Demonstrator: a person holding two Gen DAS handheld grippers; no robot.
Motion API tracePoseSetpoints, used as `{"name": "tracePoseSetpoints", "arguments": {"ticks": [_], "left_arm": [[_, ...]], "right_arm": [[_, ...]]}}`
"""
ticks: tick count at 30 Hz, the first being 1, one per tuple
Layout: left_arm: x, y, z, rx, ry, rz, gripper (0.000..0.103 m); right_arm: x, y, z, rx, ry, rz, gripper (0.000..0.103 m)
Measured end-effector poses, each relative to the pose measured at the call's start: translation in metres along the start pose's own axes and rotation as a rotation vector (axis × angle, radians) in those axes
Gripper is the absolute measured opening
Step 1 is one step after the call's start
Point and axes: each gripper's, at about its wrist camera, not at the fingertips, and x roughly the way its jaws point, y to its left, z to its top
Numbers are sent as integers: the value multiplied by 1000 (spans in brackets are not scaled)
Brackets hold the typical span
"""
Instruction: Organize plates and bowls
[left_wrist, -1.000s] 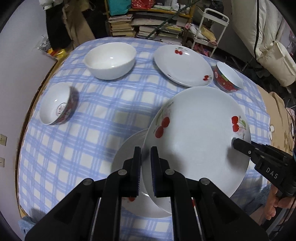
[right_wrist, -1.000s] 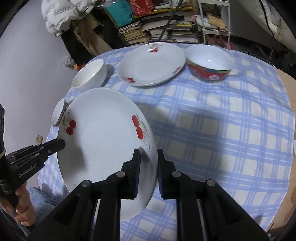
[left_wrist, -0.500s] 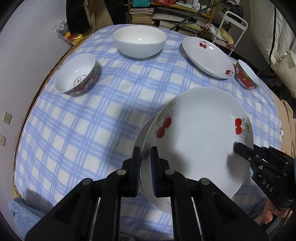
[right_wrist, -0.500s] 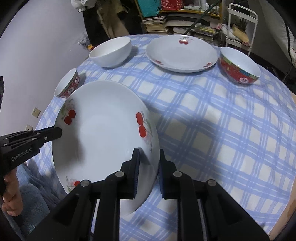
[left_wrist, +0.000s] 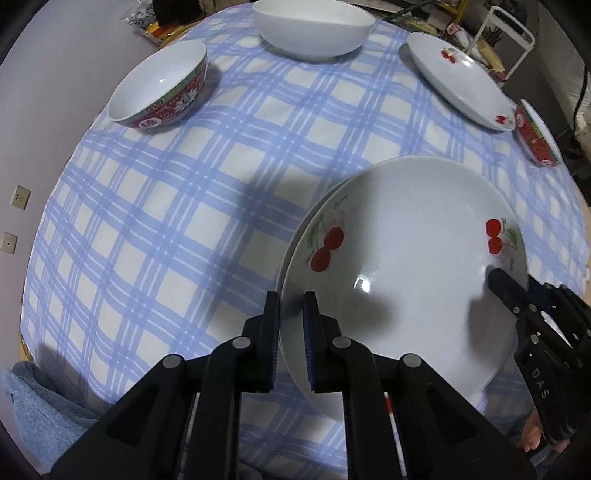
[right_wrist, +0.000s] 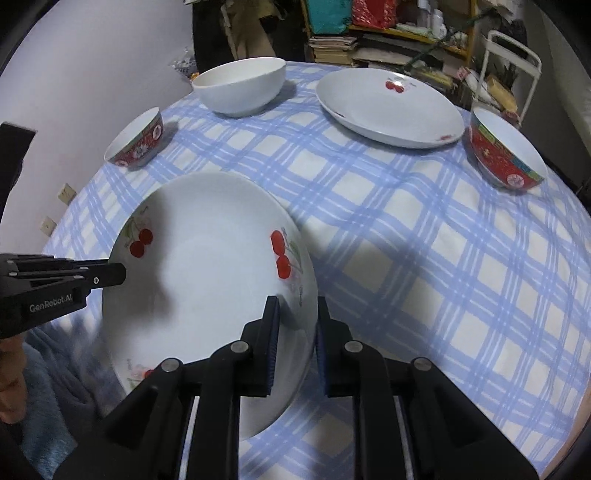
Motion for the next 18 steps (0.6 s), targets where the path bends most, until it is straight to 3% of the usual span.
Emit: {"name": "tracePoseSetpoints", "arguments": {"ticks": [2,5,8,18], "left_arm": [[0,-1,0,-11,-12,11,11],[-3,-1,0,-27,-11,-85,11],[-6,-2,0,-20,-37,-27,11],[-7,5,1,-45,-36,-48,11]], "right_arm": [[-1,5,1,-24,-19,-23,19],[-1,2,1,-4,-32,-18,19],[0,1,3,-3,-38,-28,19],[11,-1,5,14,10,-26,20]]}}
